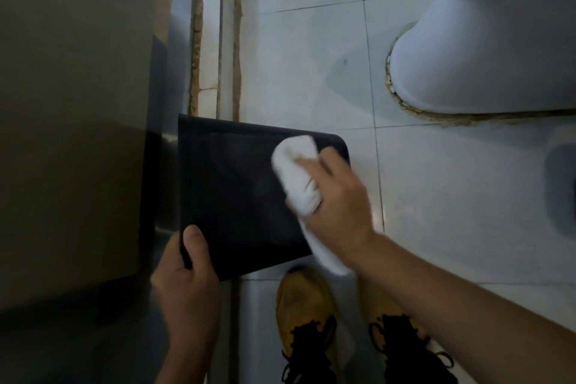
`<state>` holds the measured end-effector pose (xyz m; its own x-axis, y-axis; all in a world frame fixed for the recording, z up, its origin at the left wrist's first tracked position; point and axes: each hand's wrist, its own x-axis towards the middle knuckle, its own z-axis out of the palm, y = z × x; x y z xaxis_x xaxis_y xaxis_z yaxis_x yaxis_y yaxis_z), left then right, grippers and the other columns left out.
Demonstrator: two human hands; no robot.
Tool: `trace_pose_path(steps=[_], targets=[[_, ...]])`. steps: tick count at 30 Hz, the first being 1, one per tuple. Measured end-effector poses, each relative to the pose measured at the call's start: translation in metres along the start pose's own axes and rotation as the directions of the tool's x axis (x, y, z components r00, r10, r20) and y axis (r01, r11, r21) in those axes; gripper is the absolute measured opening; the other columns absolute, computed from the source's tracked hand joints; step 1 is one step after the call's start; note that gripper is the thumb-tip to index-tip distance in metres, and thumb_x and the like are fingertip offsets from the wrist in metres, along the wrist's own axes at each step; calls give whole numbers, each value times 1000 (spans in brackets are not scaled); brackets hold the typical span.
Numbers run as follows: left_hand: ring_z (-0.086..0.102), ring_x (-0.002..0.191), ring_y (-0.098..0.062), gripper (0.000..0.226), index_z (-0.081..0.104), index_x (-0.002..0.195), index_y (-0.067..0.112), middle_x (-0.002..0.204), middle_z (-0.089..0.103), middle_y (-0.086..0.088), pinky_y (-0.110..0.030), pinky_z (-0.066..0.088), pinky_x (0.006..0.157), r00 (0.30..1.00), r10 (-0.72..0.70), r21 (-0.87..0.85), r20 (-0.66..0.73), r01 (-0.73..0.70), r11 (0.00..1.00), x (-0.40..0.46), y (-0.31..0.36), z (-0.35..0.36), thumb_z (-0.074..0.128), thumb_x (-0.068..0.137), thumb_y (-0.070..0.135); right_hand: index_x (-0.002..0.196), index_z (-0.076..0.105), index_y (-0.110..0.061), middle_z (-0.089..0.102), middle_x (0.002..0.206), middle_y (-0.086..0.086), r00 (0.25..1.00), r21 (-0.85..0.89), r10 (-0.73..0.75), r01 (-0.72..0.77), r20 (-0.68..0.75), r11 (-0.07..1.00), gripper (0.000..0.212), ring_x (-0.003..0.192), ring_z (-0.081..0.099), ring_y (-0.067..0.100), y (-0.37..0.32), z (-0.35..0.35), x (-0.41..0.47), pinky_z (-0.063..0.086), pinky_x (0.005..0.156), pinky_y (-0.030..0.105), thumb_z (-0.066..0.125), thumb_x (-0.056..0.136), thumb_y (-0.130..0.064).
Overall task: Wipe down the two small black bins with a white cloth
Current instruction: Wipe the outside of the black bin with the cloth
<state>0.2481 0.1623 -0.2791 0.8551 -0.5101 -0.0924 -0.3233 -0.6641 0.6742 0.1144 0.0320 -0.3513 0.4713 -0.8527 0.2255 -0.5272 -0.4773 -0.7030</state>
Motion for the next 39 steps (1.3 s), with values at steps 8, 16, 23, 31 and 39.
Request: trace_pose_path(steps=[8,16,23,31,39], targets=[[45,46,-7,37,49,68,17,60,48,-4,-25,34,48,998,-33,-67,57,37,997,-2,7,-1,39,102,27,115,64,-11,53,101,8,934,-105,340,-352,-112,930,44,82,57,28,35,-2,34,42,69,29,72,81,-38],[42,50,-16,38,50,67,16,59,48,-5,-28,34,49,997,-53,-73,58,57,996,0,4,-3,41,101,28,118,65,-9,54,98,10,991,-98,133,-132,3,986,55,79,55,24,-8,-7,-38,48,64,28,81,68,-25],[45,49,-12,38,48,64,16,56,47,-2,-20,31,43,999,20,-32,29,-19,999,0,-6,-4,43,101,25,108,71,-8,53,84,5,986,91,-154,148,58,985,24,69,49,15,-52,5,-55,46,60,29,61,89,-18],[43,47,-12,38,49,66,13,57,47,-8,-29,33,49,997,-8,-67,80,14,998,0,-1,-5,41,100,26,113,65,-9,55,96,2,940,89,340,-340,24,936,50,82,58,22,6,-18,-5,55,67,41,58,83,-48],[46,48,-11,35,50,68,15,60,50,-9,-27,36,46,995,-15,-90,101,24,996,-2,-2,-7,40,100,27,91,54,-34,66,97,1,728,451,675,-647,123,615,18,91,65,16,-8,-71,-8,50,71,33,67,81,-41]])
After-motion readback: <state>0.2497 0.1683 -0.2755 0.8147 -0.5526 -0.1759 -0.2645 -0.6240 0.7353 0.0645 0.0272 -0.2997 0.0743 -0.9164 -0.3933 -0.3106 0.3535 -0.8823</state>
